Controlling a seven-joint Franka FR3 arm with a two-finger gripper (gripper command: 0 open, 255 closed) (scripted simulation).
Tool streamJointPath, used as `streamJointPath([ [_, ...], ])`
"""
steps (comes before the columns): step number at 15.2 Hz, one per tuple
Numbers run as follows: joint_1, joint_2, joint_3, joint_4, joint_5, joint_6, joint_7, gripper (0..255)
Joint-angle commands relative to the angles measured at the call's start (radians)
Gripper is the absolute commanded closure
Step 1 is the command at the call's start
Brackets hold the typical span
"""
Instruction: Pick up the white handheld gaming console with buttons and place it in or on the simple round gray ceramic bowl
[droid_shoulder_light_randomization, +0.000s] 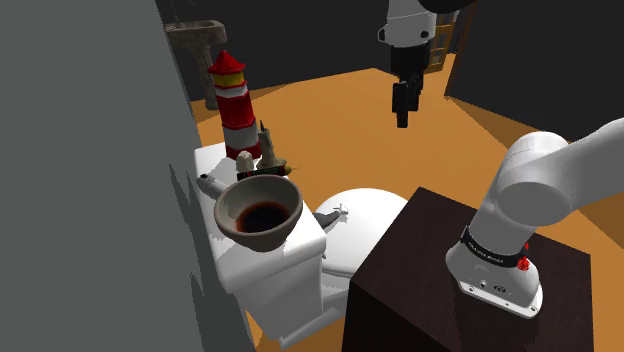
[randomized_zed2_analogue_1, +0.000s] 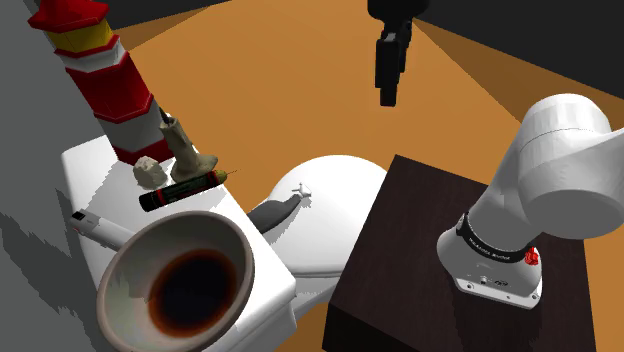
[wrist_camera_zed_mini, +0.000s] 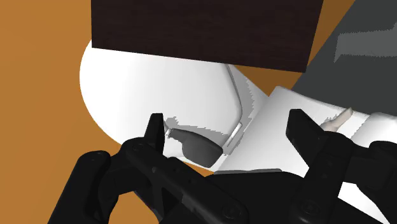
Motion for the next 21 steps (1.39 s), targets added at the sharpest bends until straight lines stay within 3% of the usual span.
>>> streamJointPath([
  [1, 0.000, 0.000, 0.000, 0.000, 0.000, 0.000, 0.000, 0],
  [12, 0.050, 0.306, 0.174, 0.122, 0.116, 0.221, 0.203, 0],
  [21, 0.071, 0.609, 0.294, 0.328, 0.103, 0.349, 0.375, 0],
])
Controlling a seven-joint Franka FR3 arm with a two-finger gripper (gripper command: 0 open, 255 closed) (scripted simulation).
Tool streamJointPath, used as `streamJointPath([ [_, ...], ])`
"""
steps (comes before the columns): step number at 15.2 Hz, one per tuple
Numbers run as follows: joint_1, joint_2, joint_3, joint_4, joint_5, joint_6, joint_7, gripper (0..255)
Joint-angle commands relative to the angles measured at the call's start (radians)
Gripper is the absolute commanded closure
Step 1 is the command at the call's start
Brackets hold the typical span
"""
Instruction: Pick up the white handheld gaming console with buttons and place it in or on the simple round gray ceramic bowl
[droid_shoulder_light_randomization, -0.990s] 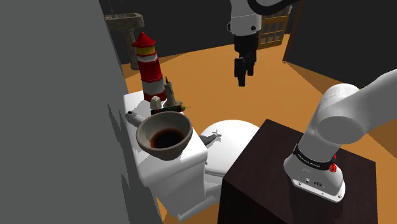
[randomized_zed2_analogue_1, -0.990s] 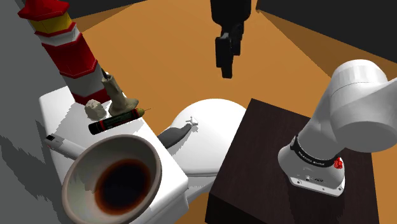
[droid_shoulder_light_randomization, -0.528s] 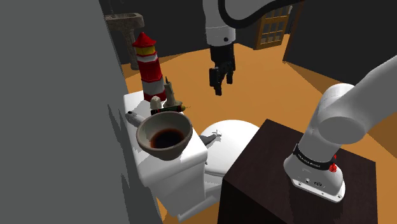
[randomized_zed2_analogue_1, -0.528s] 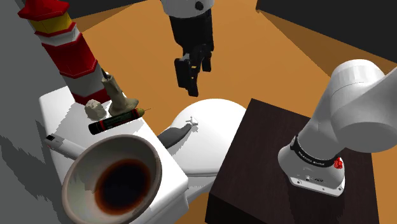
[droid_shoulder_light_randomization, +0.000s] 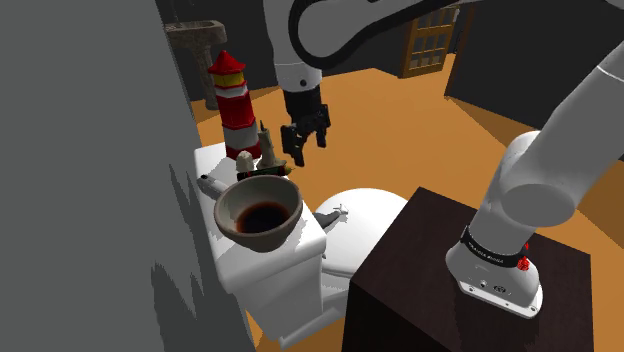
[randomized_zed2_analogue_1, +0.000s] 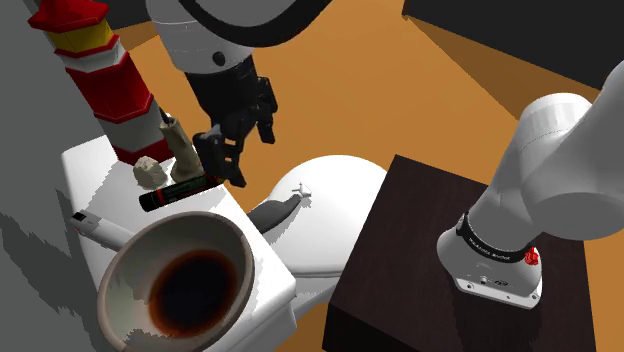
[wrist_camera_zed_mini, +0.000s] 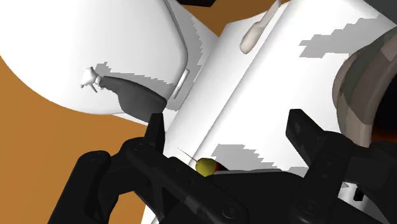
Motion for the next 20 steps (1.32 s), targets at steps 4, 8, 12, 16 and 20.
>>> streamJointPath([
  [4, 0.019, 0.193, 0.056, 0.161, -0.049, 0.044, 0.108, 0],
  [8, 0.049, 0.347, 0.082, 0.306, -0.108, 0.056, 0.190, 0],
  [12, 0.097, 0.507, 0.092, 0.479, -0.174, 0.045, 0.265, 0],
  [16, 0.163, 0.676, 0.086, 0.688, -0.237, 0.006, 0.325, 0],
  [20, 0.165, 0.686, 0.082, 0.662, -0.241, 0.043, 0.328, 0],
])
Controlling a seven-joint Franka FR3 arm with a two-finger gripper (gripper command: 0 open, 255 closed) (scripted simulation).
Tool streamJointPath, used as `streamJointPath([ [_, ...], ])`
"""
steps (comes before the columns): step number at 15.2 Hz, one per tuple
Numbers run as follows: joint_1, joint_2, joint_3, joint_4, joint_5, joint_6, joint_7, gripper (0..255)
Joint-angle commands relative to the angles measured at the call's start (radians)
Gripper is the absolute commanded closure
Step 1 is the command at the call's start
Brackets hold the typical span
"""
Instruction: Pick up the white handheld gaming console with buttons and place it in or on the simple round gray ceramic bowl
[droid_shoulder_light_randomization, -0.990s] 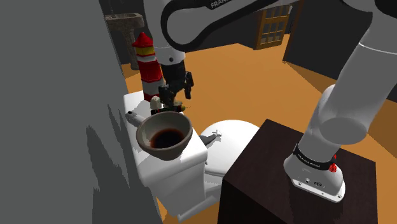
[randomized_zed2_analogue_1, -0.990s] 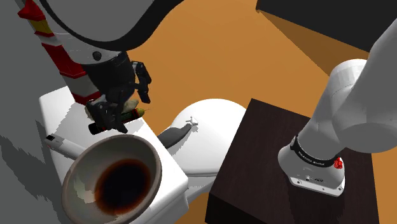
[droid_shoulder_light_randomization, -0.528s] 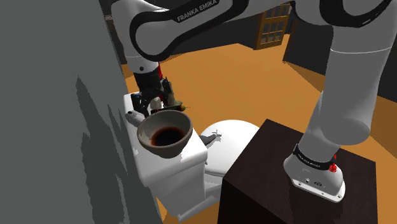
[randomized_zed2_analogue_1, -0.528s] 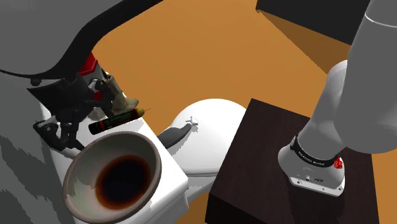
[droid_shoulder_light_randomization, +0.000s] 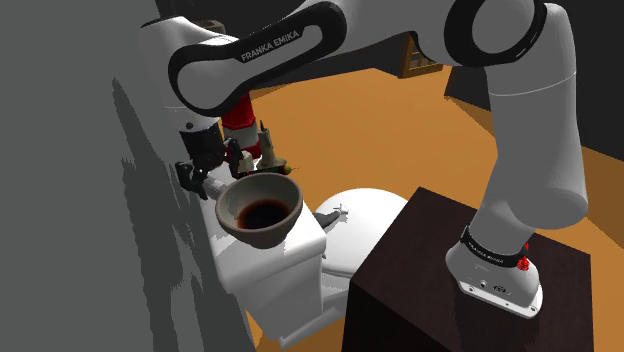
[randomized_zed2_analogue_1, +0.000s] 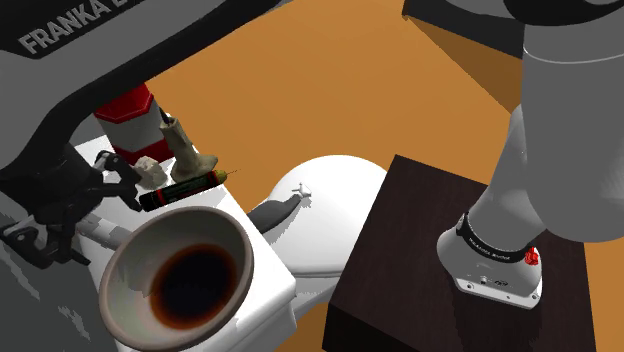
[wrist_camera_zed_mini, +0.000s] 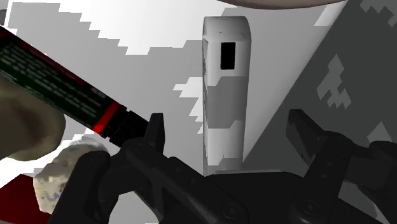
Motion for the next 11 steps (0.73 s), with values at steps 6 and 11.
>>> streamJointPath([
  [6, 0.000, 0.015, -0.004, -0.052, -0.008, 0.066, 0.006, 0],
  [11, 0.000, 0.015, -0.004, -0.052, -0.008, 0.066, 0.006, 0],
])
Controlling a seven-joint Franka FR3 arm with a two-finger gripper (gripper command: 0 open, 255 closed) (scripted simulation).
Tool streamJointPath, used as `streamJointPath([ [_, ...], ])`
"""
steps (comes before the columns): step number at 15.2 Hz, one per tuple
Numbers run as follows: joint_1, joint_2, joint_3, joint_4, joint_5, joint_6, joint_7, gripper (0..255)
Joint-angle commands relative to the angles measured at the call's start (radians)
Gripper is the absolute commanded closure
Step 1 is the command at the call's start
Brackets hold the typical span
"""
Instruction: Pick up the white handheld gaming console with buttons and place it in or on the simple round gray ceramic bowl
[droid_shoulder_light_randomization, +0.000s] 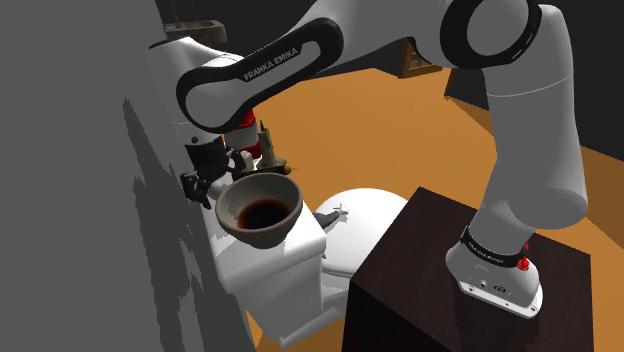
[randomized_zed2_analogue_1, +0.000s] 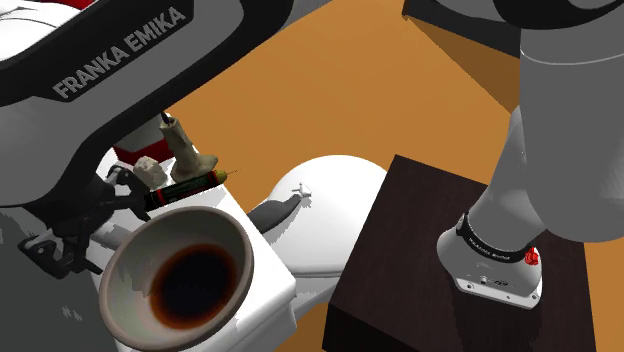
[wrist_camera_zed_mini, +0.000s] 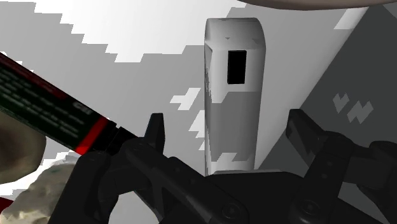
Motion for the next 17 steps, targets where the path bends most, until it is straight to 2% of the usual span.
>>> streamJointPath([
  [1, 0.000, 0.000, 0.000, 0.000, 0.000, 0.000, 0.000, 0],
  [2, 0.000, 0.000, 0.000, 0.000, 0.000, 0.000, 0.000, 255],
  [11, 0.000, 0.000, 0.000, 0.000, 0.000, 0.000, 0.000, 255],
  [17, 0.001, -0.019, 0.005, 0.054, 0.009, -0.071, -0.004, 255],
])
